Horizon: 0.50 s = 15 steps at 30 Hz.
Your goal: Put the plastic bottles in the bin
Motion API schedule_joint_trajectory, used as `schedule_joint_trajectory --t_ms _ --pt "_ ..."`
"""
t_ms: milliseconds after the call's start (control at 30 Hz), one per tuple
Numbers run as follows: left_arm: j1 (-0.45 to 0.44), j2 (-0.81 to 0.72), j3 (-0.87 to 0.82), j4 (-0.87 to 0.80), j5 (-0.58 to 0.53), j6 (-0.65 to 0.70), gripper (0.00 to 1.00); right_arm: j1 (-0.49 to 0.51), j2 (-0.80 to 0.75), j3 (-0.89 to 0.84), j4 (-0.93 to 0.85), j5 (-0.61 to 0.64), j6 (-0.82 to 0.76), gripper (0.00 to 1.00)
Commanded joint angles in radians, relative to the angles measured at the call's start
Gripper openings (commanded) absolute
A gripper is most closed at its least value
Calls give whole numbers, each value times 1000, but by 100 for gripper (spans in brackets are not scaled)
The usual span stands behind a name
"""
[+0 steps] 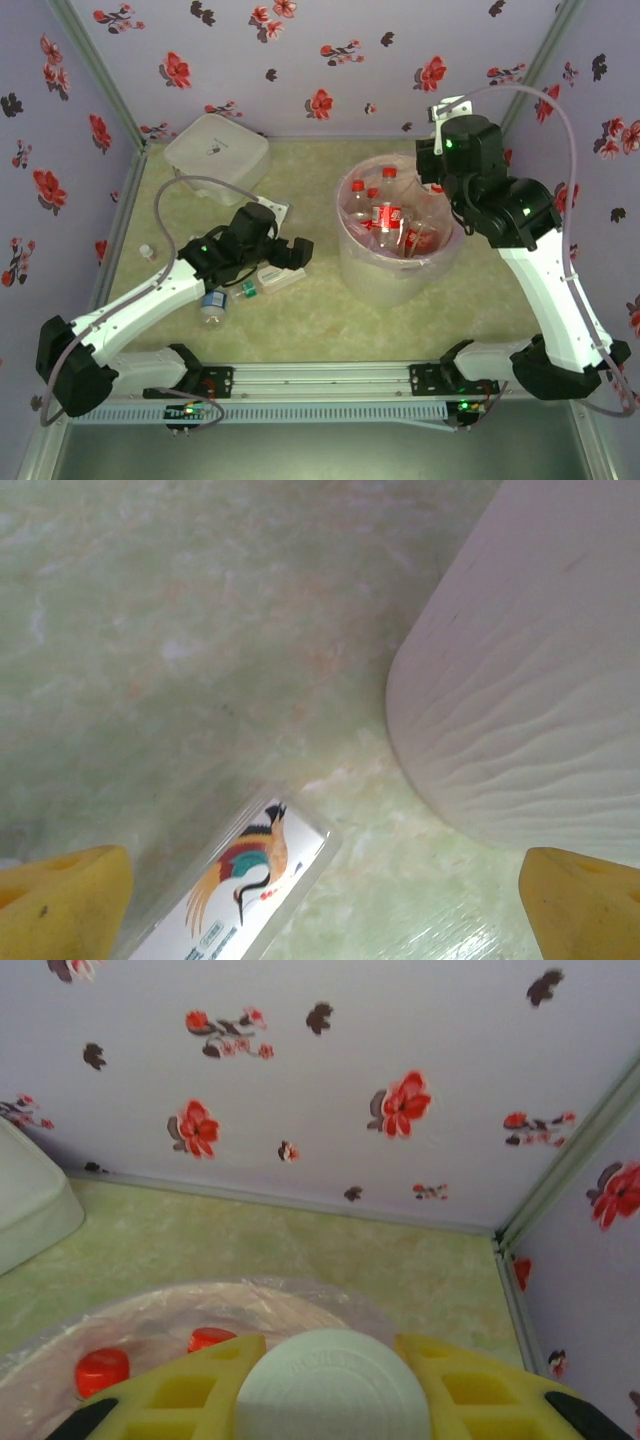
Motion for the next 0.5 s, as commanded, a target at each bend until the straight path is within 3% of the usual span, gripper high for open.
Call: schedule_joint_trajectory --t_ms 0,200,467 --pt "7 0 11 -62 -37 -13 100 -77 20 -33 -65 -132 94 0" --pt "8 14 -11 -104 -60 -17 100 -182 87 -114 -93 -343 197 0" --pt "8 49 -60 -91 -56 -2 100 -208 165 -230 -41 -395 227 0"
